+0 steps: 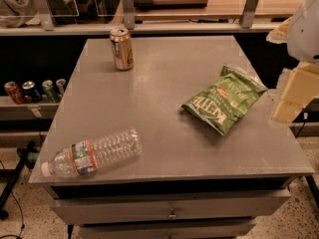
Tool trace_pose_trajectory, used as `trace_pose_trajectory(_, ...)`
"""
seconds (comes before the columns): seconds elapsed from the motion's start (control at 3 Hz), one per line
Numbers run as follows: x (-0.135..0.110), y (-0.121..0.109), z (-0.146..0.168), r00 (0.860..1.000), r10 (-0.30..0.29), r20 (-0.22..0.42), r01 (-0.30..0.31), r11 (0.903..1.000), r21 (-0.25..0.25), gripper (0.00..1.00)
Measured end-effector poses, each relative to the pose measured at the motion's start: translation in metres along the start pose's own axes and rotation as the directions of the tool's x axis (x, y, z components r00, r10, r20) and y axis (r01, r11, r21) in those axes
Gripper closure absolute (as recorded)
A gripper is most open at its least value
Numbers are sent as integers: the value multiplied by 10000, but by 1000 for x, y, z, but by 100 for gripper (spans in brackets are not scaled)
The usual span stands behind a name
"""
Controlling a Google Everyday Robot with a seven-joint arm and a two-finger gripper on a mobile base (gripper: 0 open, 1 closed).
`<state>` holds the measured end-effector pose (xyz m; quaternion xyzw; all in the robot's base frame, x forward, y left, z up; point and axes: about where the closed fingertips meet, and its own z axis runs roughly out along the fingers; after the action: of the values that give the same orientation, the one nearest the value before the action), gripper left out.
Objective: Place water bottle upright
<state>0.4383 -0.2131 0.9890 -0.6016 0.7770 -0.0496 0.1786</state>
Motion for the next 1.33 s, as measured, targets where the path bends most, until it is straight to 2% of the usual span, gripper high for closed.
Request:
trace_pose_trajectory(0.67, -3, -1, -3, 9998, -189, 81, 188, 9998, 104, 0)
trace_pose_trajectory(1.0, -25, 9, -2, 9891, -1449, 269, 1450, 9894, -17, 0)
trace_pose_trajectory(1.33, -55, 28, 0, 9511, -3024, 633, 3041, 9525, -185, 0)
